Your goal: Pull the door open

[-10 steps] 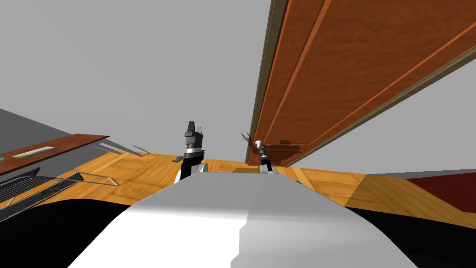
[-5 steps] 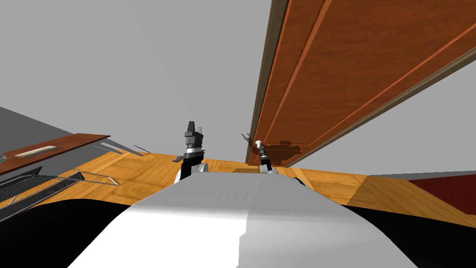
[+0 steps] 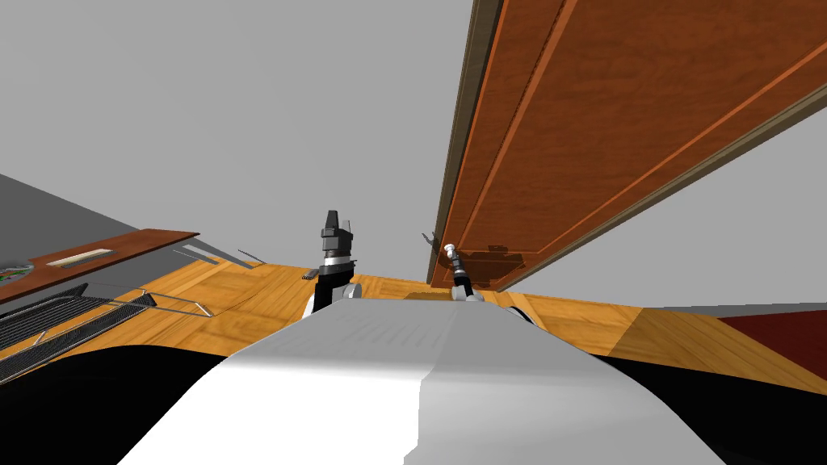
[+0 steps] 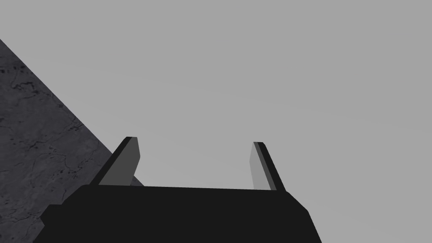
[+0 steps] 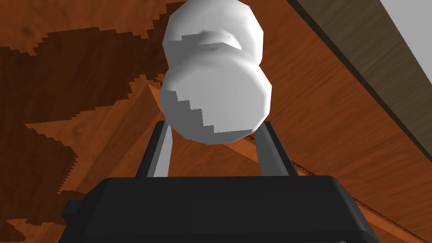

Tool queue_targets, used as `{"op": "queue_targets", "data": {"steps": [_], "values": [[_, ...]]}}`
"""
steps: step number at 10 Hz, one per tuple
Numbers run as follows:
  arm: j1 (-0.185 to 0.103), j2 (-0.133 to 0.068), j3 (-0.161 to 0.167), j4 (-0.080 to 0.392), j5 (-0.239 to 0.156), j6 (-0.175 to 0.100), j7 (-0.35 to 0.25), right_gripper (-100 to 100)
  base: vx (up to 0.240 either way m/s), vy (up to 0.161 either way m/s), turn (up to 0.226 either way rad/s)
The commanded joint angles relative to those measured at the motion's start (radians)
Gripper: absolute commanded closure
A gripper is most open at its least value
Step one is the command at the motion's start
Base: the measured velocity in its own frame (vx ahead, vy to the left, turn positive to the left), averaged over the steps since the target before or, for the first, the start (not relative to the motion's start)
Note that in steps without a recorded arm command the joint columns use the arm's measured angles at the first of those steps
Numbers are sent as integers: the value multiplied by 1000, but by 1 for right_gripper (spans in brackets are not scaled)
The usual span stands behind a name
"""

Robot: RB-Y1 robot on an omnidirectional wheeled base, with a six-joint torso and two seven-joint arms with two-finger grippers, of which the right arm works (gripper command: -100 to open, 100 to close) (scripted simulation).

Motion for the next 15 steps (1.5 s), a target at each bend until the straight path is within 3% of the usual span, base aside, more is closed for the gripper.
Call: {"op": "queue_targets", "data": {"steps": [1, 3, 5, 7, 9, 10, 15], "values": [[26, 24, 18, -37, 9, 23, -3, 100, -2, 1, 19], [26, 24, 18, -37, 9, 23, -3, 100, -2, -3, -10], [33, 16, 19, -43, -4, 25, -67, 100, -23, 9, 92], [33, 16, 19, -70, -4, 25, -86, 100, -20, -11, 11], [33, 16, 19, -43, -4, 25, -86, 100, 7, 2, -6], [36, 12, 19, -47, -11, 25, -127, 100, -8, 8, 106], [36, 12, 19, -47, -11, 25, -127, 100, -6, 1, -1]]}}
